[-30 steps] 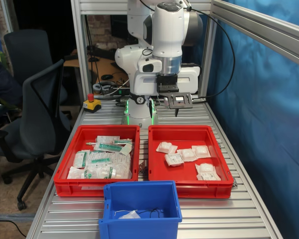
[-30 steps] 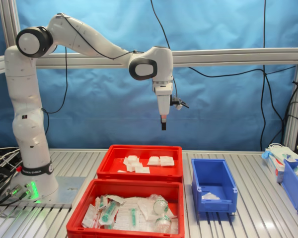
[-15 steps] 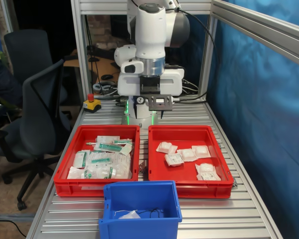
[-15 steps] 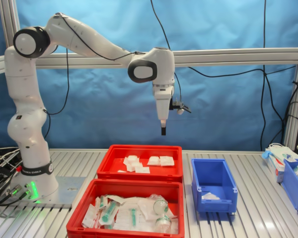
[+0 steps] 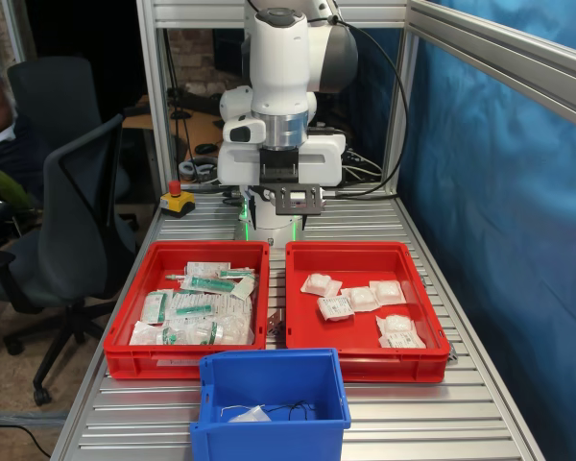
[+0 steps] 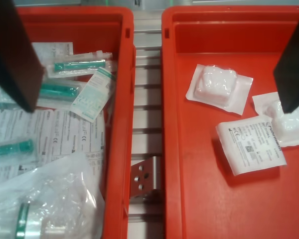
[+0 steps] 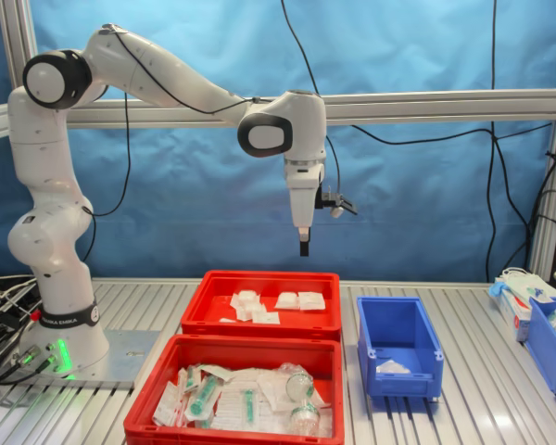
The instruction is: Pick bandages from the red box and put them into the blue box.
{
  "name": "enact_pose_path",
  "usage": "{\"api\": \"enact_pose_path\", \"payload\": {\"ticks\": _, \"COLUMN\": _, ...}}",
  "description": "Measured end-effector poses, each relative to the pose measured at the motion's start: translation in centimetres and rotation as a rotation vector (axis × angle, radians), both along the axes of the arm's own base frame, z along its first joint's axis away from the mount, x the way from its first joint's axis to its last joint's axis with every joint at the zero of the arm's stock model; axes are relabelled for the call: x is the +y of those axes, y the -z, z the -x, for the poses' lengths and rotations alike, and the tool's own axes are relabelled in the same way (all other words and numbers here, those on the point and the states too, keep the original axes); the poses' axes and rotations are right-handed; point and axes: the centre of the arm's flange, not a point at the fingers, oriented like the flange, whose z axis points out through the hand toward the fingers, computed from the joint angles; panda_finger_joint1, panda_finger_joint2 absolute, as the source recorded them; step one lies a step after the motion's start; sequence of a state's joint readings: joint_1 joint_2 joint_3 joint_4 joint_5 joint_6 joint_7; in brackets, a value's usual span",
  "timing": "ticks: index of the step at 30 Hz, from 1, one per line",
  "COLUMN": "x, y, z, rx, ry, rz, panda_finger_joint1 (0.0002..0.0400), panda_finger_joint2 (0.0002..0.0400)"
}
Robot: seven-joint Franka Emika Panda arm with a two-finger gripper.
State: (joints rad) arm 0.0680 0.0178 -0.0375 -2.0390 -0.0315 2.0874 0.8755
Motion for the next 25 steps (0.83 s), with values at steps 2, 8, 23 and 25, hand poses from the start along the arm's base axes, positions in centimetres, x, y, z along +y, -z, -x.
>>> {"api": "enact_pose_path", "payload": {"ticks": 2, "x": 0.4, "y": 0.0, "z": 0.0, "rx": 0.0, "ry": -0.007, "rz": 0.0, "panda_finger_joint1": 0.04, "panda_finger_joint2": 0.04}}
{"api": "enact_pose_path", "payload": {"ticks": 8, "x": 1.8, "y": 0.1, "z": 0.1, "rx": 0.002, "ry": -0.032, "rz": 0.0, "panda_finger_joint1": 0.04, "panda_finger_joint2": 0.04}}
{"api": "enact_pose_path", "payload": {"ticks": 23, "x": 3.3, "y": 0.2, "z": 0.3, "rx": 0.004, "ry": -0.059, "rz": 0.0, "panda_finger_joint1": 0.04, "panda_finger_joint2": 0.04}}
{"api": "enact_pose_path", "payload": {"ticks": 25, "x": 3.3, "y": 0.2, "z": 0.3, "rx": 0.004, "ry": -0.06, "rz": 0.0, "panda_finger_joint1": 0.04, "panda_finger_joint2": 0.04}}
